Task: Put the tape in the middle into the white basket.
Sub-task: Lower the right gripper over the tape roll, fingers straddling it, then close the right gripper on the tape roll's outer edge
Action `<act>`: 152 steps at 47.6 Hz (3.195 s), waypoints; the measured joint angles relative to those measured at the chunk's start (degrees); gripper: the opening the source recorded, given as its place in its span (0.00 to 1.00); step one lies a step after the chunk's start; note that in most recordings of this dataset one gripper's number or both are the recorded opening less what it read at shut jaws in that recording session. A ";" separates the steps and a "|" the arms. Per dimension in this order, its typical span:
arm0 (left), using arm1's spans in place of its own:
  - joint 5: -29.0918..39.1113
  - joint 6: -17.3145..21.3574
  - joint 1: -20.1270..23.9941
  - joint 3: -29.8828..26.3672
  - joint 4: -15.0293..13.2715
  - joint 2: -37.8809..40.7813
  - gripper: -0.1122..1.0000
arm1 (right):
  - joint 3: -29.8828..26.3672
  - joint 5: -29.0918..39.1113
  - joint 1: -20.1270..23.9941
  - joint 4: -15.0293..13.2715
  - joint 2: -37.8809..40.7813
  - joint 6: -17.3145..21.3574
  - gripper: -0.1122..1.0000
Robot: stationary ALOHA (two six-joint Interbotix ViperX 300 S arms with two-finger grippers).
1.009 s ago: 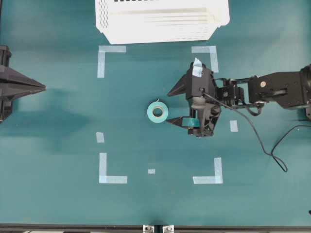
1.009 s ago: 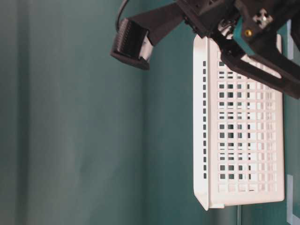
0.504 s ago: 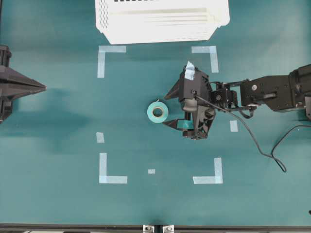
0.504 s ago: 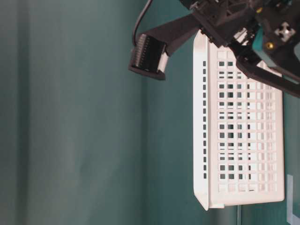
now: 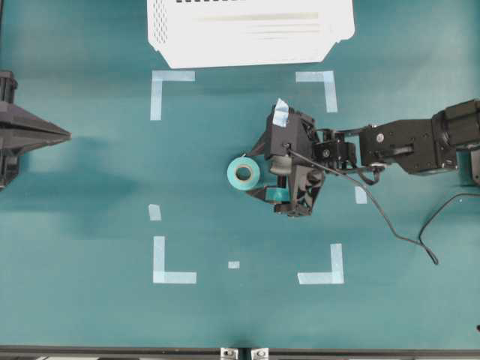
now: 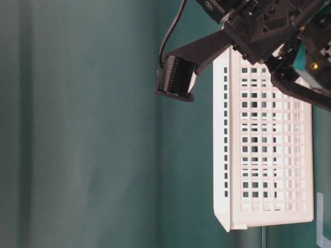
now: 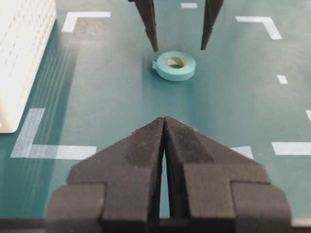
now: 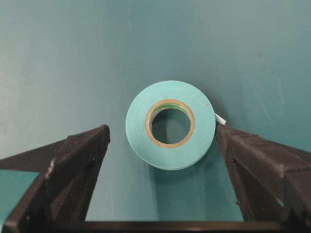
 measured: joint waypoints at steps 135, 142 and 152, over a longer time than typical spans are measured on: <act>0.00 -0.09 0.00 0.09 0.00 0.00 0.00 | -6.68 4.92 -0.70 0.00 6.24 -0.18 0.96; 0.00 -0.09 0.00 0.00 0.00 0.00 0.00 | -6.94 6.33 -0.79 -0.09 6.24 -0.09 0.76; 0.00 -0.09 0.00 0.09 0.09 0.00 0.00 | -7.03 6.94 -0.79 0.00 6.24 -0.18 0.69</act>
